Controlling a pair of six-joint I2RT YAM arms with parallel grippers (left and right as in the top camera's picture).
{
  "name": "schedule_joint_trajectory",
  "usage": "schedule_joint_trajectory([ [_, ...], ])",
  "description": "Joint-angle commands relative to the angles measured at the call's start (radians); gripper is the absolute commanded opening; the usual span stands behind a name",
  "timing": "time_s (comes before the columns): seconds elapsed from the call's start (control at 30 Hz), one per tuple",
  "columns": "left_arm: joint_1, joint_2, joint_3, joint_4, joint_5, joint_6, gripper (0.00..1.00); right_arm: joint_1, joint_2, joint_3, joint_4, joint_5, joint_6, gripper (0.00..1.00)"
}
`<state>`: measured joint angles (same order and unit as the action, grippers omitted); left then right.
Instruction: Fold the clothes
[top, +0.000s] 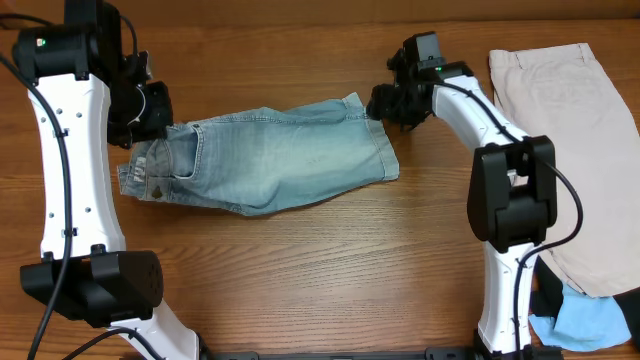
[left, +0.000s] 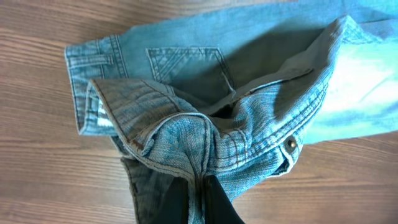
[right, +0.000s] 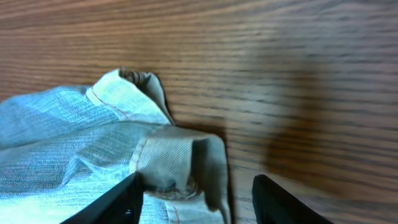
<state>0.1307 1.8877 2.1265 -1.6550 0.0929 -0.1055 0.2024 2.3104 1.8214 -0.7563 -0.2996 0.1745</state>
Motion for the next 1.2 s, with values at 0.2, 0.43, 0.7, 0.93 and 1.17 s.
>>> schedule_joint_trajectory([
  [0.2, 0.000, -0.010, -0.004, 0.012, -0.134, -0.079, 0.04, 0.026, 0.007, 0.014, 0.049, -0.024, -0.026, 0.04],
  [0.43, 0.000, -0.010, -0.004, -0.013, -0.150, -0.105, 0.04, 0.006, -0.049, 0.030, 0.003, -0.056, -0.026, 0.04],
  [0.7, 0.000, -0.013, -0.065, -0.035, -0.171, -0.128, 0.04, 0.004, -0.207, 0.031, -0.162, -0.069, -0.053, 0.04],
  [0.93, 0.000, -0.036, -0.311, -0.015, -0.233, -0.218, 0.04, 0.018, -0.233, 0.030, -0.344, -0.142, -0.106, 0.04],
  [1.17, 0.005, -0.136, -0.638, 0.172, -0.240, -0.293, 0.04, 0.051, -0.233, 0.030, -0.348, -0.136, -0.131, 0.04],
])
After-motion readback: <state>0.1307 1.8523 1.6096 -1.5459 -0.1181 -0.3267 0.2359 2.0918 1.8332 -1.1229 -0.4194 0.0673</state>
